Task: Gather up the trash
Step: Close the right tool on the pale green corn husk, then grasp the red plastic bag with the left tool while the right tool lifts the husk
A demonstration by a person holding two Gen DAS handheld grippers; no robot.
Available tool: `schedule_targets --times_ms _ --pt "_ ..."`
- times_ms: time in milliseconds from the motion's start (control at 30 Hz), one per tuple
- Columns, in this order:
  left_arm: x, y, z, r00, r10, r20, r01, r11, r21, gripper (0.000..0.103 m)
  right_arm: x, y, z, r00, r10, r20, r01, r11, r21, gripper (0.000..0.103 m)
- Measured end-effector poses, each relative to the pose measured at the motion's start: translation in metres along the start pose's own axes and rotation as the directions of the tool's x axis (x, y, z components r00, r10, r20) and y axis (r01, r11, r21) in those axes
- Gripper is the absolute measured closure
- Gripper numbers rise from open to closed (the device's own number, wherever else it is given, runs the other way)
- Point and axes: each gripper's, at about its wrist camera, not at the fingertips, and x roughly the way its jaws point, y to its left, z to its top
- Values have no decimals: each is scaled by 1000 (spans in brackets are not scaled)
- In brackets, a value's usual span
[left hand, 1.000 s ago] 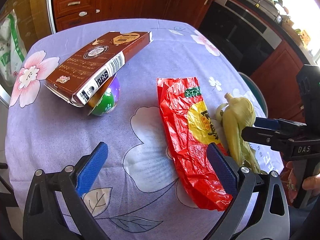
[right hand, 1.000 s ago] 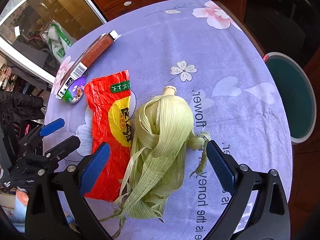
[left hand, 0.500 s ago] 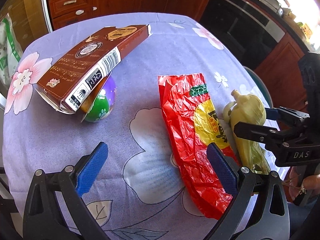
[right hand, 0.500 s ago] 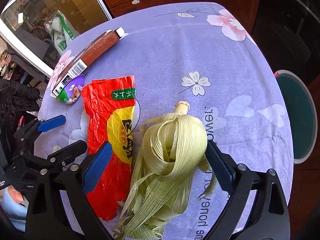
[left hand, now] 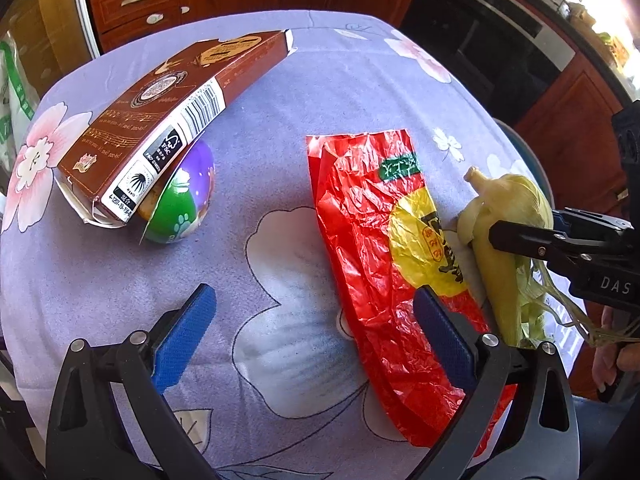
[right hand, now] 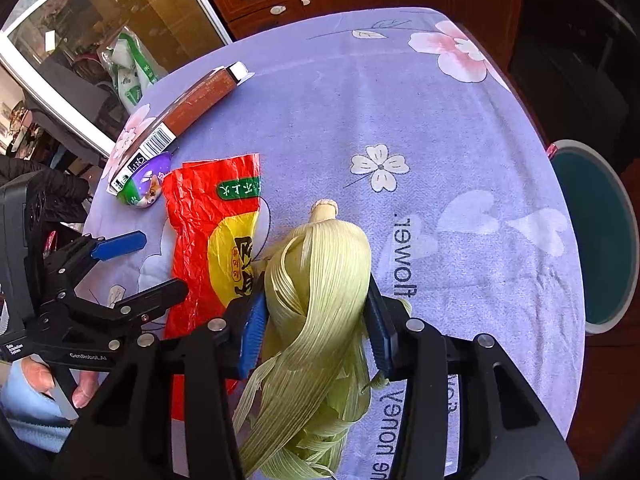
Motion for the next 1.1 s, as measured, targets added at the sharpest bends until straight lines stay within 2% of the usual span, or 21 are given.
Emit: schedule_targets --times_ms 133,333,600,767,867,900,933,1100 --pt "6 -11 6 1000 17 -5 -17 999 32 4 -1 -5 -5 1000 19 -6 -19 1000 4 56" --pt "14 -35 9 999 46 -19 -44 993 109 4 -5 -12 -13 998 56 -4 -56 998 15 55" --pt "25 -76 0 997 68 -40 -57 969 242 4 -3 -22 -21 994 111 16 -112 993 38 54" --pt "27 -84 -3 997 67 -49 -52 966 253 5 -5 -28 -26 989 142 31 -143 989 48 52" --pt "22 -87 -3 998 60 -34 -50 965 256 22 -5 -31 -28 987 159 39 -161 985 56 52" --pt "20 -89 -3 998 49 -39 -38 966 258 30 -6 -32 -28 986 164 40 -167 984 59 51" --pt "19 -91 -3 998 45 -38 -34 965 260 43 -6 -32 -28 985 168 42 -171 983 61 51" --pt "13 -97 -4 998 64 -28 -54 965 257 72 -7 -34 -30 982 179 51 -183 981 72 51"
